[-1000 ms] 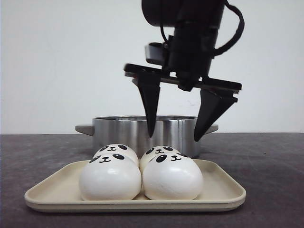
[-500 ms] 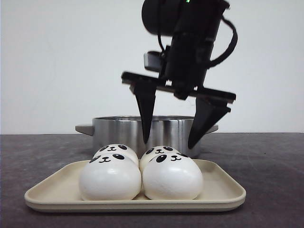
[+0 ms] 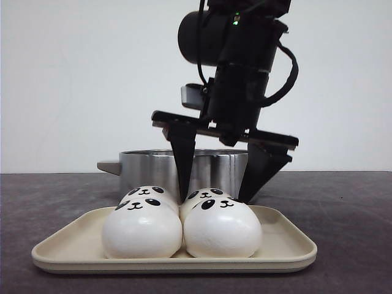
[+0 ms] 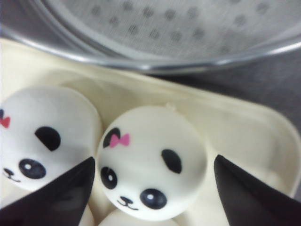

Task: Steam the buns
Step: 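Lower the right gripper onto the back panda bun and close it, then lift the held panda bun up off the tray with the right gripper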

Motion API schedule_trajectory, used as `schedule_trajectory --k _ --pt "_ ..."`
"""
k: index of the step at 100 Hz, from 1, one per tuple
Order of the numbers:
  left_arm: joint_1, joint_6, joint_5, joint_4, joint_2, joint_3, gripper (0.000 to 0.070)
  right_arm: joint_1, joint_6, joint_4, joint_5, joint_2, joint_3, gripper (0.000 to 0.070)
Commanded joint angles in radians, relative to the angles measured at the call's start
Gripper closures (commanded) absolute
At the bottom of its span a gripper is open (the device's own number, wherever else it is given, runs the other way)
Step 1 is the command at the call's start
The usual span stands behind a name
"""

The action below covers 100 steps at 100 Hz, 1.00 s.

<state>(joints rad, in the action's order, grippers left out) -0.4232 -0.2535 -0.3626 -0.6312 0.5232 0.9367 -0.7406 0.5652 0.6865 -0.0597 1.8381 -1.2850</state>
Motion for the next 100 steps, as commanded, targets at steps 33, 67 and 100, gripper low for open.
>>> schedule_trajectory --k 33,67,100 --pt "-0.005 0.010 0.004 0.009 0.003 0.011 0.0023 -0.006 0.000 -0.032 0.008 0.034 -0.017 0.0208" --pt "-0.005 0.010 0.004 0.009 0.004 0.011 0.0023 -0.006 0.000 0.013 0.011 0.067 -0.017 0.0286" --pt "-0.005 0.010 0.004 -0.005 0.004 0.011 0.0023 -0.013 0.000 0.038 0.064 0.045 -0.018 0.0699"
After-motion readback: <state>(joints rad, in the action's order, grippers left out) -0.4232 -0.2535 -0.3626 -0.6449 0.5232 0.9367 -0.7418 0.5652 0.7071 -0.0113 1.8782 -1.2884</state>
